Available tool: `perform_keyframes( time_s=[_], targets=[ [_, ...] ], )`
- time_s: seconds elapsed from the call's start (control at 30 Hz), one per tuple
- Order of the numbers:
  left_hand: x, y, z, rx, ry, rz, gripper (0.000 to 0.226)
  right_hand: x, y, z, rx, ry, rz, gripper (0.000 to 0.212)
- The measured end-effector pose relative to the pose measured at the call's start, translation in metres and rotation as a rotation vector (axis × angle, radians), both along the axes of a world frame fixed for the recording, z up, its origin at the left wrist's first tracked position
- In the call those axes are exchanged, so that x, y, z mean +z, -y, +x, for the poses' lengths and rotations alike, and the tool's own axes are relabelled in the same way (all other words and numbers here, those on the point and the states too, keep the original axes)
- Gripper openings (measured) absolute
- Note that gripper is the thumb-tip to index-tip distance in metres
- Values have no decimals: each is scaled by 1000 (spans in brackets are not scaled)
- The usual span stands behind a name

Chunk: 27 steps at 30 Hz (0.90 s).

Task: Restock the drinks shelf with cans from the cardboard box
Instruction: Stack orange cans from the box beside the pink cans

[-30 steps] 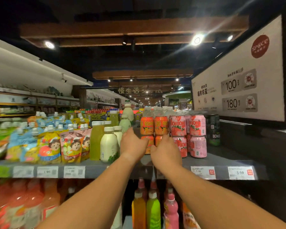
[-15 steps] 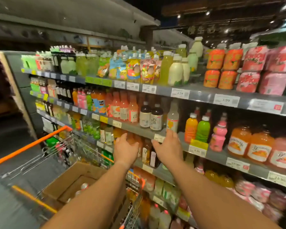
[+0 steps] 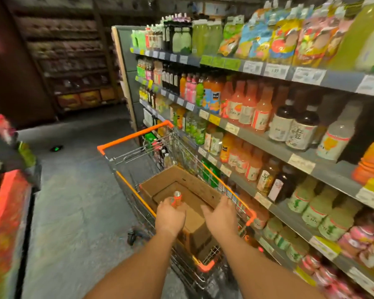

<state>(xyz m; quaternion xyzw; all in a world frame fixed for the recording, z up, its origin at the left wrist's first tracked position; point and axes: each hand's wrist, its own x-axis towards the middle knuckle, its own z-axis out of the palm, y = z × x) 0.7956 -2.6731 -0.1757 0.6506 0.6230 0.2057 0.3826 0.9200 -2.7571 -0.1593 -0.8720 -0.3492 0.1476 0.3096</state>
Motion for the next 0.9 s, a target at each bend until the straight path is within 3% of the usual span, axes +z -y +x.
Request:
perform_keyframes(
  time_s=[0.07, 0.33, 0.5, 0.83, 0.9],
  targets=[
    [-17, -2, 1, 40, 2, -32, 33, -14, -7, -1, 58, -6, -15, 75],
    [-59, 21, 51, 142, 14, -112, 60, -48, -27, 43, 240, 20, -107, 71],
    [-79, 15, 75, 202, 26, -182, 64, -74, -38, 67, 243, -41, -152, 71],
    [-113, -79, 100, 247, 30, -215, 58, -99, -129, 83, 316, -117, -170, 66],
    [-133, -96, 104, 279, 39, -236, 66, -105, -149, 86, 322, -145, -197, 65]
  ],
)
